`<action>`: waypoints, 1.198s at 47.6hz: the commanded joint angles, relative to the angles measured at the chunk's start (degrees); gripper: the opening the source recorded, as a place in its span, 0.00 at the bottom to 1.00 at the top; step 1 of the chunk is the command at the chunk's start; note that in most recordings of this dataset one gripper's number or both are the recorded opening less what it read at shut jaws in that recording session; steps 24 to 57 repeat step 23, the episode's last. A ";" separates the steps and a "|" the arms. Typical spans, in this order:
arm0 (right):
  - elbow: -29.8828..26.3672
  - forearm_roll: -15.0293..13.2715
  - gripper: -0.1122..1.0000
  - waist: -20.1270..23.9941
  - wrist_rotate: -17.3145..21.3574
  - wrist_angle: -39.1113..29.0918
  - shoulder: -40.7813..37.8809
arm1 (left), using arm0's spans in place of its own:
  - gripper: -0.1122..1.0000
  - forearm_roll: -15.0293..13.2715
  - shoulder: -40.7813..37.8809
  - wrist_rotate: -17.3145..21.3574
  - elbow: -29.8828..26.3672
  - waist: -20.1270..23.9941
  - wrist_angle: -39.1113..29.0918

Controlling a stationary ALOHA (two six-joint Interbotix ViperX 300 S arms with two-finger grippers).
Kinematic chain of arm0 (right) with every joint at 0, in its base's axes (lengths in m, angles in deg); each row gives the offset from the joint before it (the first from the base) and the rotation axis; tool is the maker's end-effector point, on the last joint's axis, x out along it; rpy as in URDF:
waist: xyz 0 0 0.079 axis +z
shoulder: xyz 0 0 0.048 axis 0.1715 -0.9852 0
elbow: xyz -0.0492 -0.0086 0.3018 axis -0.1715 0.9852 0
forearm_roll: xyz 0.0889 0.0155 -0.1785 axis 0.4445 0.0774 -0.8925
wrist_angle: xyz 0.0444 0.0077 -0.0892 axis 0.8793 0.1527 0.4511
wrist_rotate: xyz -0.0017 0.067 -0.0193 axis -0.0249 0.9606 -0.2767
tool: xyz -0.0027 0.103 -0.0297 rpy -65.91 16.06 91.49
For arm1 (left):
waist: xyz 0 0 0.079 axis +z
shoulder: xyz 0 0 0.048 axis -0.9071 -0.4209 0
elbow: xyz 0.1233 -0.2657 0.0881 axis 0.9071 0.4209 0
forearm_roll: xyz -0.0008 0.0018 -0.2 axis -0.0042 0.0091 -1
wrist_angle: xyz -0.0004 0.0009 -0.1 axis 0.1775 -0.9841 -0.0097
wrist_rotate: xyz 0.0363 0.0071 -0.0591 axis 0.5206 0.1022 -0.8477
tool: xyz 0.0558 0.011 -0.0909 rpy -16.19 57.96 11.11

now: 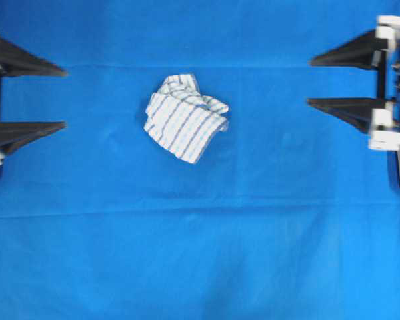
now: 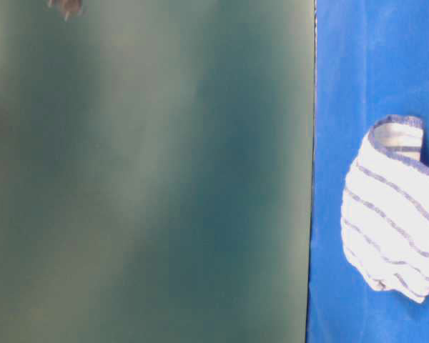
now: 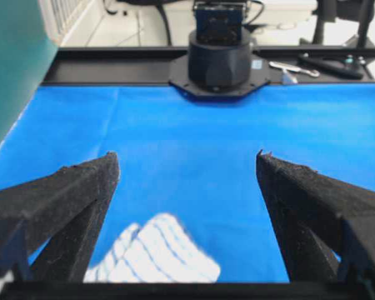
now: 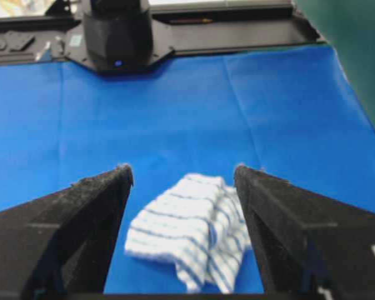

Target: Hand over the towel.

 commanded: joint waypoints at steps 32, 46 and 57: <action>22.94 0.00 0.72 -0.18 0.53 3.69 23.47 | 0.94 0.26 18.81 0.09 15.21 0.70 -5.89; 22.94 0.00 0.72 -0.18 0.53 3.69 23.47 | 0.94 0.26 18.81 0.09 15.21 0.70 -5.89; 22.94 0.00 0.72 -0.18 0.53 3.69 23.47 | 0.94 0.26 18.81 0.09 15.21 0.70 -5.89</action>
